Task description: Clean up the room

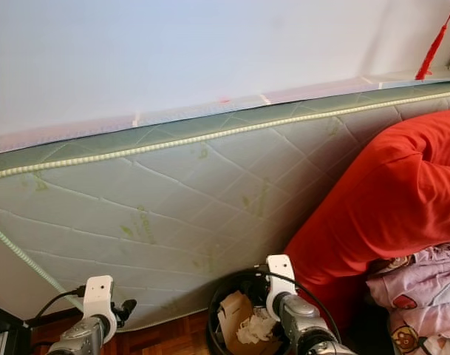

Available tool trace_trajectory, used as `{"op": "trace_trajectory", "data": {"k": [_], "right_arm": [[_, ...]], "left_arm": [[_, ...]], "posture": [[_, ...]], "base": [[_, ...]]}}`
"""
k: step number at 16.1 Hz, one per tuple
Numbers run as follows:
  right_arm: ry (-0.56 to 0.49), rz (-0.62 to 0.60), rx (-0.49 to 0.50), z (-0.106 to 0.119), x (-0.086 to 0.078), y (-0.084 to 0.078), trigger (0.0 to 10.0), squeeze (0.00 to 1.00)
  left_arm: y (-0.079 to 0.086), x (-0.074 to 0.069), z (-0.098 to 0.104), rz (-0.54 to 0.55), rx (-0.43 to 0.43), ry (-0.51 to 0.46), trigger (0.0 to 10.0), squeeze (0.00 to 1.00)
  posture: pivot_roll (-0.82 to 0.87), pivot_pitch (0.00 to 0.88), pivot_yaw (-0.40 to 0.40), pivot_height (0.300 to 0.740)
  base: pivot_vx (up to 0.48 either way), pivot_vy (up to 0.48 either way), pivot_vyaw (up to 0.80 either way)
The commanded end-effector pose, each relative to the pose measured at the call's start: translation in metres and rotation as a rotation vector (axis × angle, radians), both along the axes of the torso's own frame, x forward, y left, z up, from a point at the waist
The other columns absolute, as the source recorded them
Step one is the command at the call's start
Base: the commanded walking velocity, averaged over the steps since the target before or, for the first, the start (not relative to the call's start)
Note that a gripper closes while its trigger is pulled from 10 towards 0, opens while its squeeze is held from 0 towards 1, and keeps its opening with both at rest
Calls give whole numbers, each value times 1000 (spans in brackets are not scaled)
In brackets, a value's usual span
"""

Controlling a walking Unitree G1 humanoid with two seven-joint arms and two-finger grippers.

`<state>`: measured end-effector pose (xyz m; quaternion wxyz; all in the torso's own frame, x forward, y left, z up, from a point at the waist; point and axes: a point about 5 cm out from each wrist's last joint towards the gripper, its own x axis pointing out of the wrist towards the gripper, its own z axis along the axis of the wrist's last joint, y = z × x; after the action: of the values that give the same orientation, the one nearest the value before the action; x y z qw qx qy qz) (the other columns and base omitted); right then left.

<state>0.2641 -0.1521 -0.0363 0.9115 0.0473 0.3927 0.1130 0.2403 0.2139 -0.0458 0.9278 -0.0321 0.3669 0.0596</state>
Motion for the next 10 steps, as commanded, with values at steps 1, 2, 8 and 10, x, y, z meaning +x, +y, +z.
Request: {"op": "trace_trajectory", "data": {"k": [1,2,8,10], "right_arm": [[-2,3,6,1,1,1,10000,0],[-7,-11,37,1,1,2,10000,0],[-22,-93,115,2,2,3,10000,0],[-27,-102,126,2,2,3,10000,0]], "left_arm": [[-1,-2,-2,-5,-1,15,10000,0],[0,-2,-2,-5,0,16,10000,0],[-1,-2,-2,-7,1,17,10000,0],[-1,-2,-2,-7,1,17,10000,0]], "posture": [[125,0,-23,740],[125,0,-23,740],[125,0,-23,740],[126,0,-24,740]], "base": [[0,0,0],[0,0,0],[0,0,0],[0,0,0]]}}
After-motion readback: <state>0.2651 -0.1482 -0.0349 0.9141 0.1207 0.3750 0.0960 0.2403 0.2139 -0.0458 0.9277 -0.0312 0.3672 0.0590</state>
